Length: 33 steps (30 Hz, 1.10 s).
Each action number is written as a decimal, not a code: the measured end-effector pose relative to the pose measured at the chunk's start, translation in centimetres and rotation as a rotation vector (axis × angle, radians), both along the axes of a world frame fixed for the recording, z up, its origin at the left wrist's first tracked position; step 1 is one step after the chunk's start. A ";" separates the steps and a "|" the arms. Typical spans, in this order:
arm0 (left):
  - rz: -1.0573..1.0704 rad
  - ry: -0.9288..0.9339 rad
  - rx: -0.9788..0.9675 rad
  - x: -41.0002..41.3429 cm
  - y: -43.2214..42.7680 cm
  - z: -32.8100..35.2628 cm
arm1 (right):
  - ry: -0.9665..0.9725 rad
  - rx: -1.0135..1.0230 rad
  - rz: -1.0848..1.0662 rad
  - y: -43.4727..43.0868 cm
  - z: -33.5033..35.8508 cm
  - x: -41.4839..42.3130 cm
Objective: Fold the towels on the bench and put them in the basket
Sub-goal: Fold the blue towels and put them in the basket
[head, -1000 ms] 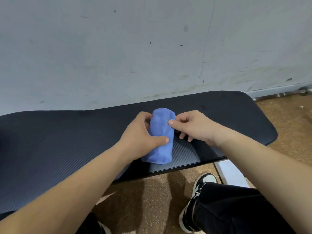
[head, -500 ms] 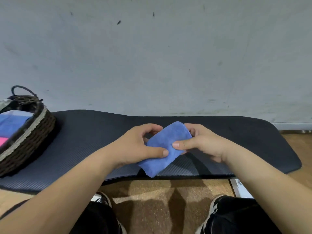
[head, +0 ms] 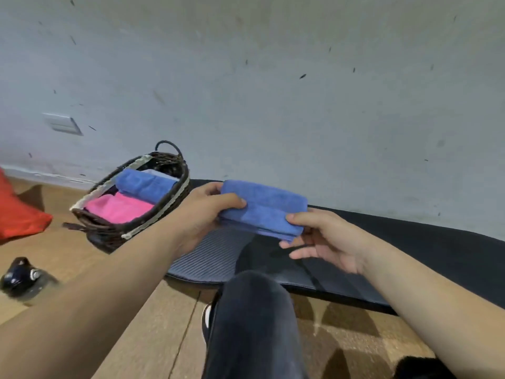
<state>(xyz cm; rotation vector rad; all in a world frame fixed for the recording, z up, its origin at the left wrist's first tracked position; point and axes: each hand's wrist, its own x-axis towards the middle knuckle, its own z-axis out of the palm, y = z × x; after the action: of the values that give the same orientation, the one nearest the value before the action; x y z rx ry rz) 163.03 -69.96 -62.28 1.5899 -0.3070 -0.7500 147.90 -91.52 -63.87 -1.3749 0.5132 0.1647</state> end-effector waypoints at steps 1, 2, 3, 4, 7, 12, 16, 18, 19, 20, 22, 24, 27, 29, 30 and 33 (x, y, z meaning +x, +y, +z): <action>0.051 0.015 -0.034 0.7 0.6 -0.4 | 0.012 -0.017 0.004 0.8 0.2 1.0; 0.088 0.021 -0.055 1.4 1.2 -0.7 | 0.028 -0.043 0.006 1.7 0.3 2.0; 0.110 0.020 -0.065 2.1 1.8 -1.2 | 0.047 -0.070 0.003 2.5 0.2 3.1; 0.119 0.018 -0.067 2.6 2.5 -1.5 | 0.062 -0.092 -0.002 3.3 0.1 4.0; 0.173 -0.013 -0.028 4.6 4.9 -1.6 | 0.077 -0.136 -0.033 5.6 -0.8 6.3; 0.430 -0.173 0.086 10.2 10.3 0.5 | 0.044 -0.187 -0.059 8.7 -0.6 9.5; 0.560 -0.260 0.108 14.6 14.6 2.2 | 0.003 -0.181 -0.049 11.4 1.1 12.7; 0.579 -0.240 0.095 16.2 15.8 2.4 | -0.017 -0.182 -0.033 12.9 1.8 14.1; 0.559 -0.215 0.110 16.9 16.2 2.4 | -0.025 -0.178 -0.022 13.5 2.0 14.6; 0.510 -0.178 0.153 17.4 16.5 2.3 | -0.031 -0.177 -0.007 14.0 2.1 15.1; 0.372 -0.141 0.337 18.4 16.9 1.6 | -0.039 -0.185 0.024 15.0 2.2 15.7; 0.257 -0.250 0.594 19.2 17.3 0.5 | -0.044 -0.208 0.043 15.5 2.1 15.9; 0.098 -0.631 1.073 19.7 17.3 -0.7 | -0.065 -0.266 0.056 15.6 1.9 15.9; 0.107 -0.867 1.195 19.3 16.8 -1.3 | -0.075 -0.295 0.057 15.3 1.8 15.8; 0.134 -0.936 1.164 18.9 16.4 -1.5 | -0.078 -0.300 0.052 15.1 1.8 15.8; 0.077 -0.962 1.154 17.2 14.6 -2.8 | -0.082 -0.290 0.033 14.5 1.8 15.9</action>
<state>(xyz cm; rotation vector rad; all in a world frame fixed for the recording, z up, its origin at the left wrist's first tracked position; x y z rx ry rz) 180.25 -55.40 -65.06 2.9978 -0.5381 0.0483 163.75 -77.01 -62.11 -1.6660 0.4583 0.0609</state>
